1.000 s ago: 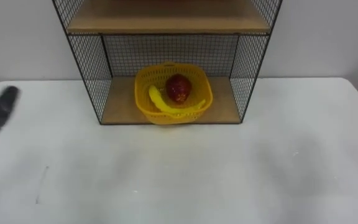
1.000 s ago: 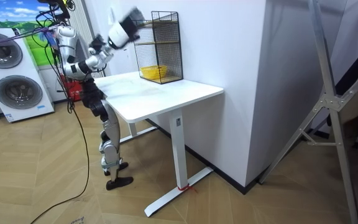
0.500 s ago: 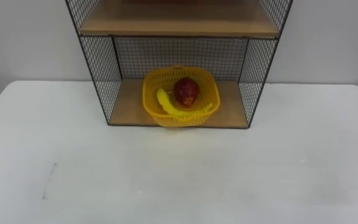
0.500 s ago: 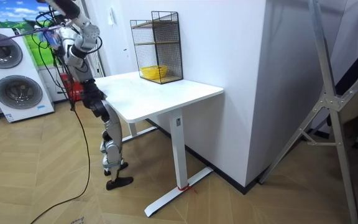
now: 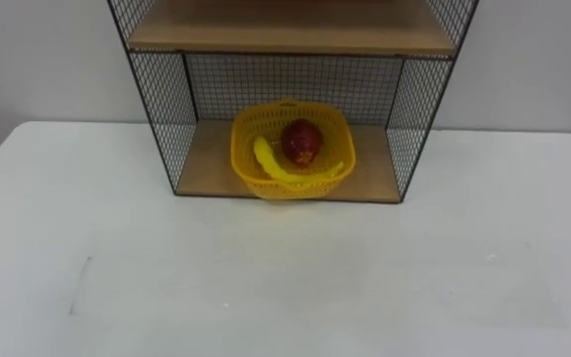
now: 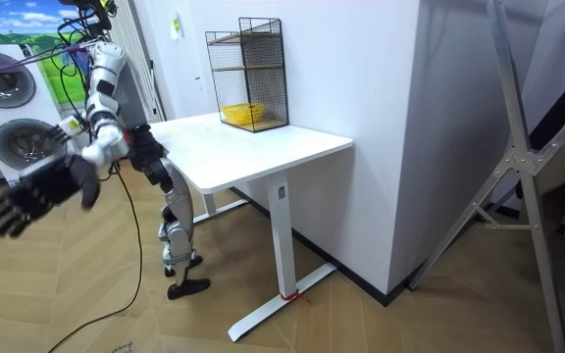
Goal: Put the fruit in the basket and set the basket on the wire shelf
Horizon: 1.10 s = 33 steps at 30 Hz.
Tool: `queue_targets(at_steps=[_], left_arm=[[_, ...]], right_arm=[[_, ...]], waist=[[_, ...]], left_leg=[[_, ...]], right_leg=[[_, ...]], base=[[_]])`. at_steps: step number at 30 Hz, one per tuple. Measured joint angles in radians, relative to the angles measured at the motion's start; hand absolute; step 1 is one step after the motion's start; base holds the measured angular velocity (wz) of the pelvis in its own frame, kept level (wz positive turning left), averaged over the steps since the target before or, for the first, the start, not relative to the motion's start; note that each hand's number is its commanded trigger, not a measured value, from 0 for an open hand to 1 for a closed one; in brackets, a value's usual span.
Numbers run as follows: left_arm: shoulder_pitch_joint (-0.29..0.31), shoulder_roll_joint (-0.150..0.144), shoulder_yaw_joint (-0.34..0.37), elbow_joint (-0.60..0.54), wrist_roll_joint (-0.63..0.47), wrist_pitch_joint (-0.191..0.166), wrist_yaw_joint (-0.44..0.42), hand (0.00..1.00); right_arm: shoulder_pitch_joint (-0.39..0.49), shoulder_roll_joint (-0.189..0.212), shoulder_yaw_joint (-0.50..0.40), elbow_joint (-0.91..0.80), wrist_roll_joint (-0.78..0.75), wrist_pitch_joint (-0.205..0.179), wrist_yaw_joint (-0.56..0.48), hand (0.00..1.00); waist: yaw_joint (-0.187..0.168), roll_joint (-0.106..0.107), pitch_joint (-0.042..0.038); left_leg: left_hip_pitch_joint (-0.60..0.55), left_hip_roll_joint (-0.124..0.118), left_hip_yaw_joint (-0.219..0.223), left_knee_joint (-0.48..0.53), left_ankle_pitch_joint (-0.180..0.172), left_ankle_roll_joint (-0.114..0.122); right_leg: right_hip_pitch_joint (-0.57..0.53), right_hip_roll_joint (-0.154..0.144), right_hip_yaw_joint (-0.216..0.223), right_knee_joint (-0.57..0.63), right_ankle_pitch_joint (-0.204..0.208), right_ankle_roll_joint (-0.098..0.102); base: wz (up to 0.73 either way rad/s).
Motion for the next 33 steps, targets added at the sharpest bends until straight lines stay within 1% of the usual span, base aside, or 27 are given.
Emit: queue_targets(at_steps=[1,2,3,4,5,7,8,10,11,12,13,14,16,17,18,19,20,21,22,23,24,25,26,27,30,32,33], left_arm=[[0.005,-0.047,-0.043,0.016,-0.025,-0.003,-0.016,0.00],[0.006,-0.064,-0.070,0.033,-0.037,-0.003,-0.029,0.00],[0.005,-0.103,-0.119,0.063,-0.059,-0.004,-0.059,0.00],[0.004,-0.140,-0.170,0.094,-0.063,-0.005,-0.090,0.00],[0.001,-0.157,-0.199,0.111,-0.063,-0.005,-0.103,0.00],[-0.017,-0.228,-0.310,0.153,-0.048,0.000,-0.167,0.00],[-0.020,-0.243,-0.333,0.168,-0.040,0.002,-0.188,0.00],[-0.022,-0.294,-0.389,0.198,-0.018,0.028,-0.256,0.00],[-0.023,-0.301,-0.403,0.208,-0.003,0.035,-0.273,0.00],[-0.024,-0.316,-0.430,0.218,0.040,0.047,-0.302,0.00],[-0.025,-0.327,-0.447,0.219,0.113,0.069,-0.328,0.00],[-0.028,-0.328,-0.463,0.221,0.154,0.080,-0.343,0.00],[-0.042,-0.329,-0.543,0.225,0.312,0.122,-0.420,0.00],[-0.047,-0.329,-0.565,0.226,0.359,0.134,-0.439,0.00],[-0.062,-0.329,-0.612,0.226,0.470,0.154,-0.472,0.00],[-0.077,-0.326,-0.661,0.218,0.569,0.172,-0.501,0.00],[-0.088,-0.325,-0.687,0.210,0.612,0.182,-0.516,0.00],[-0.108,-0.320,-0.731,0.202,0.693,0.196,-0.543,0.00],[-0.129,-0.319,-0.763,0.186,0.766,0.210,-0.567,0.00],[-0.145,-0.319,-0.782,0.178,0.798,0.216,-0.577,0.00],[-0.168,-0.319,-0.816,0.155,0.850,0.225,-0.600,0.00],[-0.178,-0.316,-0.836,0.151,0.900,0.224,-0.631,0.00],[-0.178,-0.314,-0.844,0.152,0.912,0.226,-0.643,0.00],[-0.184,-0.313,-0.848,0.153,0.932,0.238,-0.655,0.00],[-0.186,-0.314,-0.851,0.155,0.952,0.263,-0.680,0.00],[-0.190,-0.314,-0.868,0.155,0.951,0.276,-0.688,0.00],[-0.192,-0.315,-0.884,0.156,0.951,0.282,-0.692,0.00]], right_arm=[[-0.002,0.056,0.043,0.031,0.034,-0.001,0.011,0.00],[-0.006,0.081,0.069,0.047,0.052,-0.002,0.019,0.00],[-0.016,0.129,0.122,0.073,0.085,-0.003,0.041,0.00],[-0.042,0.167,0.175,0.107,0.094,-0.003,0.063,0.00],[-0.056,0.183,0.202,0.126,0.103,-0.003,0.072,0.00],[-0.109,0.249,0.298,0.184,0.120,0.001,0.106,0.00],[-0.122,0.259,0.316,0.200,0.120,0.001,0.118,0.00],[-0.186,0.274,0.375,0.250,0.149,0.020,0.163,0.00],[-0.200,0.276,0.387,0.255,0.147,0.027,0.174,0.00],[-0.225,0.276,0.424,0.266,0.124,0.039,0.199,0.00],[-0.247,0.275,0.469,0.280,0.069,0.056,0.232,0.00],[-0.259,0.273,0.494,0.294,0.029,0.064,0.254,0.00],[-0.310,0.259,0.598,0.339,-0.126,0.104,0.353,0.00],[-0.319,0.255,0.625,0.340,-0.156,0.115,0.380,0.00],[-0.332,0.250,0.674,0.342,-0.222,0.132,0.429,0.00],[-0.344,0.243,0.728,0.346,-0.283,0.148,0.480,0.00],[-0.351,0.239,0.746,0.350,-0.304,0.155,0.509,0.00],[-0.364,0.236,0.758,0.352,-0.340,0.170,0.558,0.00],[-0.377,0.234,0.765,0.353,-0.380,0.187,0.598,0.00],[-0.390,0.234,0.768,0.353,-0.398,0.195,0.619,0.00],[-0.403,0.234,0.786,0.354,-0.420,0.208,0.656,0.00],[-0.416,0.233,0.803,0.354,-0.441,0.221,0.689,0.00],[-0.418,0.233,0.810,0.352,-0.450,0.224,0.706,0.00],[-0.422,0.233,0.824,0.351,-0.478,0.228,0.735,0.00],[-0.428,0.233,0.852,0.352,-0.536,0.236,0.795,0.00],[-0.437,0.233,0.875,0.351,-0.578,0.242,0.828,0.00],[-0.439,0.233,0.906,0.351,-0.600,0.241,0.849,0.00]], waist=[[-0.003,0.000,0.0001],[-0.004,0.000,0.0003],[-0.007,0.001,0.0006],[-0.019,0.001,0.0006],[-0.022,0.002,0.0007],[-0.031,0.002,0.0010],[-0.034,0.002,0.0010],[-0.043,0.000,0.0017],[-0.045,0.000,0.0017],[-0.046,-0.001,0.0018],[-0.045,-0.002,0.0028],[-0.046,-0.003,0.0050],[-0.039,-0.003,0.0078],[-0.037,-0.003,0.0078],[-0.031,-0.003,0.0094],[-0.033,-0.003,0.0096],[-0.039,-0.004,0.0131],[-0.052,-0.007,0.0177],[-0.056,-0.010,0.0216],[-0.059,-0.011,0.0244],[-0.061,-0.013,0.0329],[-0.060,-0.015,0.0404],[-0.060,-0.015,0.0437],[-0.058,-0.016,0.0512],[-0.056,-0.015,0.0502],[-0.054,-0.012,0.0483],[-0.049,-0.006,0.0438]], left_leg=[[0.000,0.001,-0.001,0.000,0.000,0.000],[0.001,0.001,0.000,0.000,0.000,0.000],[0.006,0.005,0.008,0.000,0.000,-0.003],[0.013,0.008,0.012,0.001,-0.001,-0.006],[0.015,0.010,0.015,0.001,-0.002,-0.008],[0.024,0.015,0.019,-0.001,-0.003,-0.011],[0.026,0.015,0.020,-0.002,-0.003,-0.011],[0.027,0.016,0.025,-0.008,-0.003,-0.011],[0.028,0.016,0.027,-0.010,-0.002,-0.012],[0.029,0.015,0.028,-0.011,-0.001,-0.014],[0.033,0.016,0.030,-0.011,-0.001,-0.014],[0.038,0.016,0.031,-0.012,-0.001,-0.014],[0.060,0.016,0.035,-0.033,0.006,-0.017],[0.066,0.016,0.037,-0.041,0.009,-0.017],[0.080,0.015,0.040,-0.057,0.014,-0.022],[0.086,0.014,0.037,-0.069,0.022,-0.020],[0.090,0.013,0.032,-0.072,0.027,-0.019],[0.093,0.010,0.020,-0.079,0.034,-0.015],[0.092,0.010,0.018,-0.080,0.035,-0.016],[0.090,0.011,0.018,-0.080,0.035,-0.015],[0.089,0.013,0.021,-0.080,0.036,-0.015],[0.090,0.015,0.026,-0.081,0.036,-0.015],[0.089,0.016,0.027,-0.080,0.036,-0.014],[0.086,0.016,0.027,-0.079,0.036,-0.014],[0.079,0.017,0.027,-0.078,0.037,-0.013],[0.079,0.017,0.028,-0.081,0.038,-0.013],[0.082,0.018,0.032,-0.084,0.041,-0.010]], right_leg=[[0.000,0.000,-0.001,0.000,0.000,-0.001],[0.000,0.001,0.001,0.001,0.000,-0.002],[0.003,0.004,0.007,0.001,0.002,-0.004],[0.012,0.008,0.012,-0.003,0.005,-0.002],[0.014,0.009,0.014,-0.005,0.007,-0.002],[0.028,0.016,0.019,-0.021,0.016,-0.002],[0.032,0.017,0.020,-0.025,0.017,-0.001],[0.036,0.018,0.025,-0.033,0.027,-0.002],[0.037,0.017,0.026,-0.034,0.030,-0.003],[0.038,0.017,0.026,-0.036,0.035,-0.007],[0.039,0.017,0.028,-0.036,0.036,-0.009],[0.040,0.018,0.028,-0.039,0.037,-0.009],[0.059,0.020,0.032,-0.058,0.042,-0.001],[0.062,0.020,0.034,-0.061,0.042,-0.001],[0.071,0.020,0.038,-0.072,0.046,-0.003],[0.079,0.021,0.035,-0.085,0.051,-0.005],[0.085,0.021,0.029,-0.091,0.054,-0.005],[0.093,0.021,0.019,-0.098,0.056,-0.002],[0.093,0.022,0.016,-0.099,0.058,-0.003],[0.093,0.023,0.016,-0.102,0.060,-0.003],[0.090,0.025,0.019,-0.103,0.062,-0.003],[0.088,0.027,0.023,-0.104,0.064,-0.007],[0.088,0.028,0.024,-0.104,0.065,-0.009],[0.086,0.029,0.024,-0.105,0.065,-0.009],[0.077,0.030,0.025,-0.109,0.067,-0.007],[0.074,0.031,0.028,-0.108,0.074,-0.017],[0.074,0.032,0.030,-0.109,0.075,-0.017]], base=[[0.00],[-0.08],[-0.13],[-0.14],[-0.12],[-0.09],[0.00],[-0.07],[-0.07],[0.00],[0.00],[0.00],[-0.06],[-0.10],[-0.05],[0.00],[0.20],[0.19],[0.15],[0.00],[-0.08],[-0.11],[-0.06],[0.00],[0.00],[-0.03],[-0.08]])
